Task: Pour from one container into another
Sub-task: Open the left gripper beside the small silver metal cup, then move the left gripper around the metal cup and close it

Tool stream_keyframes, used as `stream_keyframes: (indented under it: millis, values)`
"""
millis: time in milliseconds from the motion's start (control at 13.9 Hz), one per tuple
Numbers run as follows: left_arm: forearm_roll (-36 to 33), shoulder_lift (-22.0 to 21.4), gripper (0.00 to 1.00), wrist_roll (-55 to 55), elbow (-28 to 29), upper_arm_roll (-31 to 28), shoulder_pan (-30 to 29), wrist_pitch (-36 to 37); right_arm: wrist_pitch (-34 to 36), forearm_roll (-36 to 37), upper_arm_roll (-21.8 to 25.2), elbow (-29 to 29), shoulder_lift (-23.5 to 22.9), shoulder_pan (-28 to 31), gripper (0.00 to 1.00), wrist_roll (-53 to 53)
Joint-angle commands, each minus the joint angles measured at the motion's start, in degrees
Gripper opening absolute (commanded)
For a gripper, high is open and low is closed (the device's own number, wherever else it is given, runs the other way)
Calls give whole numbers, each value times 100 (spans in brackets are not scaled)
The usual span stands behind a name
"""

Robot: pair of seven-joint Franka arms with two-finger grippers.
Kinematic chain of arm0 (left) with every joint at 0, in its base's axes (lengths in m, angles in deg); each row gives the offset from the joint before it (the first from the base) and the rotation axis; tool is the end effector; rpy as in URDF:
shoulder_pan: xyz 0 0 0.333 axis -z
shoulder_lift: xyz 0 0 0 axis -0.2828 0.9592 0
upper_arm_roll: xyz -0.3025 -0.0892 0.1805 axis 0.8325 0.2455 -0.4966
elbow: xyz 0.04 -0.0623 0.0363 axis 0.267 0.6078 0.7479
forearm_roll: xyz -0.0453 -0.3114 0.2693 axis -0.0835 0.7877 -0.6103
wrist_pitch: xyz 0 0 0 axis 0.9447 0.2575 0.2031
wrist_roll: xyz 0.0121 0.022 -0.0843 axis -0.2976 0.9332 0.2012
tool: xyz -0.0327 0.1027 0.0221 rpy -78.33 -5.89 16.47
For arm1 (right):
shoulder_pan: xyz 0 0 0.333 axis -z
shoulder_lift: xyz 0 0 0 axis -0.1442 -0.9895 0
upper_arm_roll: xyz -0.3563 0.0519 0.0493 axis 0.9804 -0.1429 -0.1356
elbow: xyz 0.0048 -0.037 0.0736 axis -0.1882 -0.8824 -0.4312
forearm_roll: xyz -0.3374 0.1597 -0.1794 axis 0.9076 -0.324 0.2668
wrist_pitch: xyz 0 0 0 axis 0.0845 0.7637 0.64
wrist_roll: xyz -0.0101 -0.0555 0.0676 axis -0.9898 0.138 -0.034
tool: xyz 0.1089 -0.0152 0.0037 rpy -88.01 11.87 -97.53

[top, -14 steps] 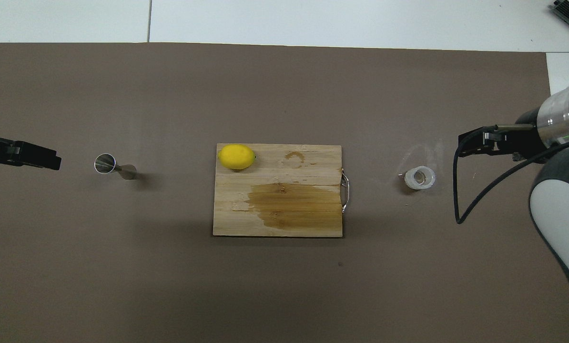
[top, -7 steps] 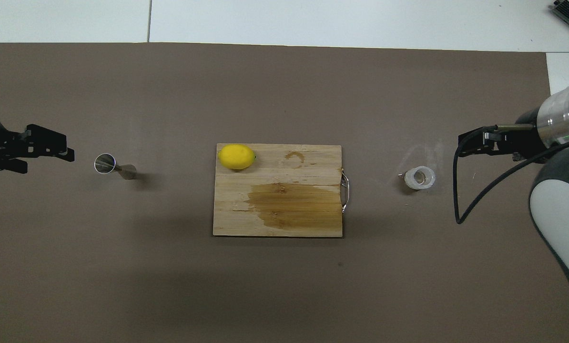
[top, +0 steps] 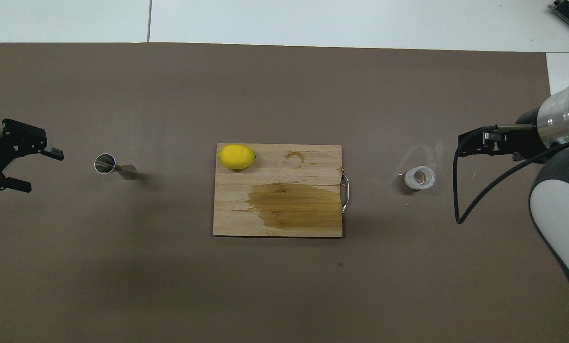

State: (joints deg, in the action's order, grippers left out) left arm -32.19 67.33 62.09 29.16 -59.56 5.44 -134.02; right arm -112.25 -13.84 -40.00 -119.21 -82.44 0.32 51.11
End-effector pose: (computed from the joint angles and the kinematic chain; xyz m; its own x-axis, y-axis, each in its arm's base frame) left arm 0.5922 0.0667 0.5656 0.7846 0.4596 -0.4161 0.5865 -0.7678 0.2577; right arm 0.5814 0.0545 0.6444 0.9956 -0.0917 0.0188 -0.0920 -0.9956 0.0165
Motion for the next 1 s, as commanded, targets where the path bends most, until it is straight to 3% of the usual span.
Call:
stream_keyframes:
  millis: [0, 287, 645, 932]
  values:
    - [186, 272, 100, -789, -107, 49, -158, 195, 42, -14, -30, -6, 41, 53, 100, -12]
    - [1212, 773, 100, -1967, -107, 49, -771, 169, 42, -14, -30, -6, 41, 53, 100, -12]
    - [2364, 1257, 100, -2215, 182, 49, -1335, 125, 42, -14, -30, -6, 41, 53, 100, -12]
    - [2673, 1722, 100, -2444, 253, 67, -1441, 169, 42, -14, -30, -6, 41, 53, 100, -12]
